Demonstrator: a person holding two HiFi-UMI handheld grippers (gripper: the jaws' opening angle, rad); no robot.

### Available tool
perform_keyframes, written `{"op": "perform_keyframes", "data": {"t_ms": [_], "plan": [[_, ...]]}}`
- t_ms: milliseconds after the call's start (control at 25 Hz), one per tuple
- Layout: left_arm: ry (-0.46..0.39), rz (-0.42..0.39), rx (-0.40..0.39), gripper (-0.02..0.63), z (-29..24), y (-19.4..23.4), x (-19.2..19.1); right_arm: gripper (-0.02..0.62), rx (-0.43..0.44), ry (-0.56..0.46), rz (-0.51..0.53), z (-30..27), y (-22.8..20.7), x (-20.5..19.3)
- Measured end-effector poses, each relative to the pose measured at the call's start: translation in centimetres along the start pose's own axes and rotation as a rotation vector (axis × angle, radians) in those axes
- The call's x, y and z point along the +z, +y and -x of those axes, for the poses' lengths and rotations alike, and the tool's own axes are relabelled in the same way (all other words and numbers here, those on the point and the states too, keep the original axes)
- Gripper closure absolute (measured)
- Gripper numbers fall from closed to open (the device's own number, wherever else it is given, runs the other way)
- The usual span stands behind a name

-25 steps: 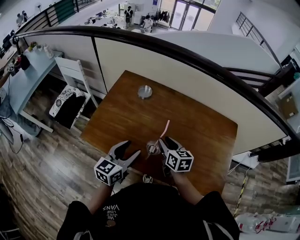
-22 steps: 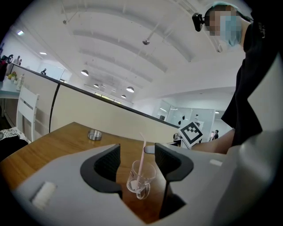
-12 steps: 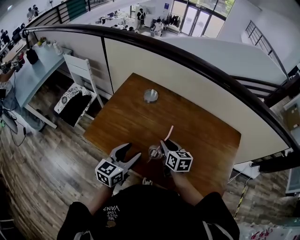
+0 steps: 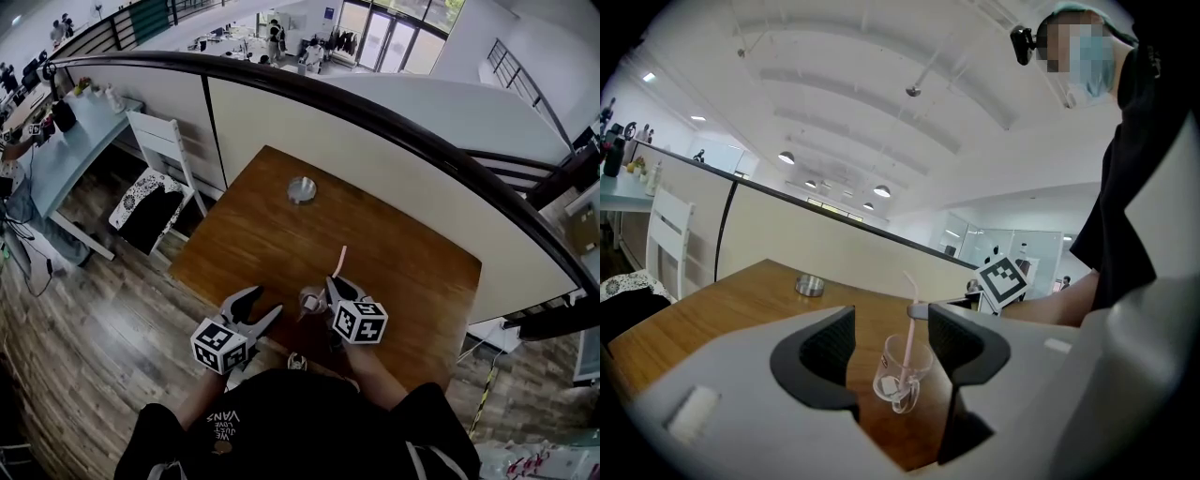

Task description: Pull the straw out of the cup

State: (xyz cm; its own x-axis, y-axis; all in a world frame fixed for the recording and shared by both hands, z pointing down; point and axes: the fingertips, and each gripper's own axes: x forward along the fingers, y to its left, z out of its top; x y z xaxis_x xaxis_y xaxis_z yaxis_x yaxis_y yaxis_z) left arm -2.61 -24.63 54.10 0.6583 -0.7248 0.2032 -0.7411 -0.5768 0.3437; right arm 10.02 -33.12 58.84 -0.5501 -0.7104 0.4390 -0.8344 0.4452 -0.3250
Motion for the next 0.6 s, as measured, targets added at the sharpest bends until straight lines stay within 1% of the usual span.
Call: {"op": "perform_keyframes", "data": {"t_ms": [320,600], "plan": [[-0.003,-0.01,-0.024,0.377,1.2,-0.6,-0.2,0.561,-0.035,-0.068,-0.029,2.1,0.8,1.2],[-0.004,-0.013,-0.051,0.377,2.6,-1.3,-0.3,0.561,-0.056,-0.153,-0.02,4.8,2.5,3.3]]}}
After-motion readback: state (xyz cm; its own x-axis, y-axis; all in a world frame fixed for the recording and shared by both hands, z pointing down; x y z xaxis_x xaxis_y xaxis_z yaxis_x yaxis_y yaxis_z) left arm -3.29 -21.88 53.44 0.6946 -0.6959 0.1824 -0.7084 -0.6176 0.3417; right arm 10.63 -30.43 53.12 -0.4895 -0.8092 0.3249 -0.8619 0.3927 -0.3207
